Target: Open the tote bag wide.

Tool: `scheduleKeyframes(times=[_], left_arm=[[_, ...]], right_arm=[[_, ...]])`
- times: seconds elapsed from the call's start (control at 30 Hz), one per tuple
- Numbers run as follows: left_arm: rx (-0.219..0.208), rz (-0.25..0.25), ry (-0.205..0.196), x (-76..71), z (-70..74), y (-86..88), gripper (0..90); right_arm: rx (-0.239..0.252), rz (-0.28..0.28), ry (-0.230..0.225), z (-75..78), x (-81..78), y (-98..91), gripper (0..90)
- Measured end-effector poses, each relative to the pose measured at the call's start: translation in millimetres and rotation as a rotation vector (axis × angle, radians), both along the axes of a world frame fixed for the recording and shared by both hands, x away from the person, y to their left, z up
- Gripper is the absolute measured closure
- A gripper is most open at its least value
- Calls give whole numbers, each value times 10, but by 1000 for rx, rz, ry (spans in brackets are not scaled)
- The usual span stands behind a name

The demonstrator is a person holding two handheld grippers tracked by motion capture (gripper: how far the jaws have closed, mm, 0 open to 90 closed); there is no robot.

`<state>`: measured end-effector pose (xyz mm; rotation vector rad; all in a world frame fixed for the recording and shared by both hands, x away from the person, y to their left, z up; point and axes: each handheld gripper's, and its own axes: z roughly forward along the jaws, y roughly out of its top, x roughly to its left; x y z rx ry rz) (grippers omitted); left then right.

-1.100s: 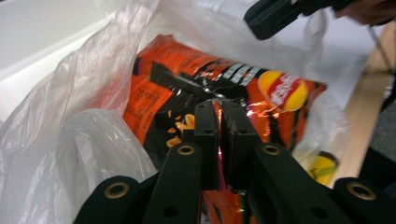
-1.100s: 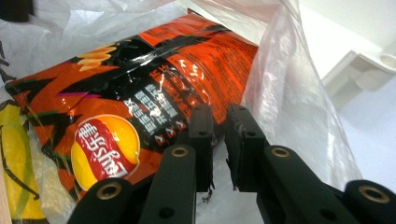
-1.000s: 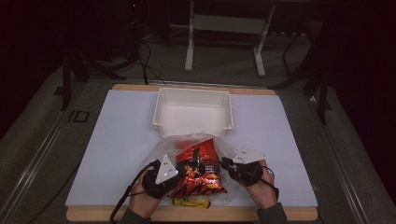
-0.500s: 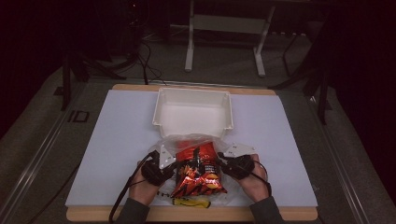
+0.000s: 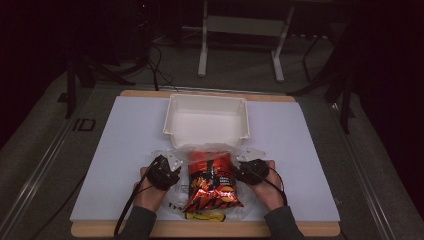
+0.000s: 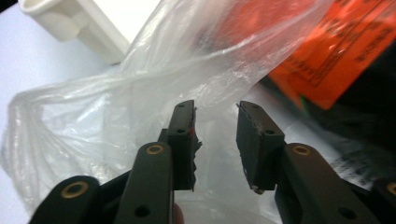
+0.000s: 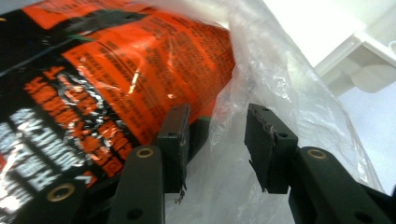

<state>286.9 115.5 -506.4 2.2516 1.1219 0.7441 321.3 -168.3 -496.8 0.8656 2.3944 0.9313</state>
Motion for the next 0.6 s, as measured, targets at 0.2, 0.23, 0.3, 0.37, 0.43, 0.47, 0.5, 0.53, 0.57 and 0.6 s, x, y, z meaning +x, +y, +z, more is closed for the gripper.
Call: scheduleKeyframes(times=[0.2,0.23,0.3,0.37,0.43,0.47,0.5,0.53,0.57,0.6], left_arm=[[9,6,4,44,-46,16,560],[11,0,3,43,-53,3,533],[31,-10,-8,49,-72,-32,497],[40,1,-16,74,-103,-55,471],[58,21,-14,113,-130,-43,534],[58,37,-13,131,-140,-25,591],[44,53,-18,142,-144,1,660],[33,59,-16,147,-134,36,711],[17,67,-26,143,-122,68,753],[2,76,-34,130,-104,99,794]], right_arm=[[0,-27,11,-32,63,-12,620],[-1,-31,14,-35,74,-12,638],[1,-37,19,-38,86,-11,692],[-1,-41,18,-37,101,-14,775],[0,-44,16,-29,109,-21,838],[-4,-39,15,-22,114,-33,865],[-3,-38,14,-12,111,-43,880],[-2,-35,12,-5,107,-53,889],[-5,-31,12,2,105,-67,895],[-4,-29,10,7,103,-79,896]])
